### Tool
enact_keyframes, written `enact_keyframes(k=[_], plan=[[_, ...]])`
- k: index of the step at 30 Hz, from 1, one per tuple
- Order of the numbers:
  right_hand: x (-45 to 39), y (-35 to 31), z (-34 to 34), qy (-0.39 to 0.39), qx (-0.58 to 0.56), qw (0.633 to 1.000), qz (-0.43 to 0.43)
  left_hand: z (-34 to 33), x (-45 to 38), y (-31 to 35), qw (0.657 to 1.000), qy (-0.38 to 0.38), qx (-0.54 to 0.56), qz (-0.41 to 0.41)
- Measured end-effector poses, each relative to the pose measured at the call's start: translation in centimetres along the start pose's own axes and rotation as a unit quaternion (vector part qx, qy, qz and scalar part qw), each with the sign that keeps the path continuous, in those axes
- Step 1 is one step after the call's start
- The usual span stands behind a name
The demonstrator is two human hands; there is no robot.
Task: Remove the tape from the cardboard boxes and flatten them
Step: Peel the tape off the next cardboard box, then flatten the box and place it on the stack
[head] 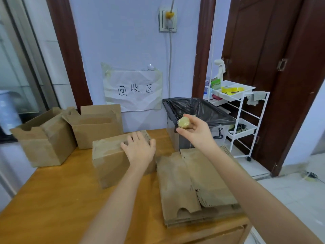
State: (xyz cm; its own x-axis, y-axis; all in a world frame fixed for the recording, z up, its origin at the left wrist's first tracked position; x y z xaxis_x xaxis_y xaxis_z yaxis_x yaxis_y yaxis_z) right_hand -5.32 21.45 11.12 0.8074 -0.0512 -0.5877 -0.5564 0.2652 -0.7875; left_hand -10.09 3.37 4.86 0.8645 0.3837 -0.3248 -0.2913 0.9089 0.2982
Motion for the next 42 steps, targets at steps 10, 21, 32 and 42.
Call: enact_keyframes(k=[10,21,32,42], plan=[[-4.8,1.7,2.1,0.032,0.044,0.997,-0.047,-0.9,-0.6,0.2,1.000,0.028,0.005,-0.008],[-10.8,5.5,3.4,0.040,0.210,0.973,-0.088,-1.0,-0.5,0.2,0.998,0.050,0.030,-0.017],[-11.9,7.8,2.8,-0.077,0.378,0.918,-0.094,-1.5,-0.6,0.4,0.994,0.094,0.032,-0.039],[-12.2,5.7,2.1,-0.168,0.548,0.818,-0.041,-1.3,-0.9,0.2,0.998,0.053,-0.004,-0.039]])
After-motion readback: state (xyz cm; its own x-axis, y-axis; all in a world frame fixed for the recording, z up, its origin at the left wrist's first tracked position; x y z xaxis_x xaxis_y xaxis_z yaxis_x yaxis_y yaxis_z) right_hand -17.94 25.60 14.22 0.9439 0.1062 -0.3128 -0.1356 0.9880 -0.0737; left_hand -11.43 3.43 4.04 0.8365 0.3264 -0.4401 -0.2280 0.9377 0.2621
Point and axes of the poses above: each hand's wrist, its own x-axis away from the middle knuckle, its own z-axis out of the back of the hand, y = z × x, the point moved 2 cm from there along -x, towards the middle knuckle, and after that the axes turned 13 degrees about z, right-handed, at the moved point
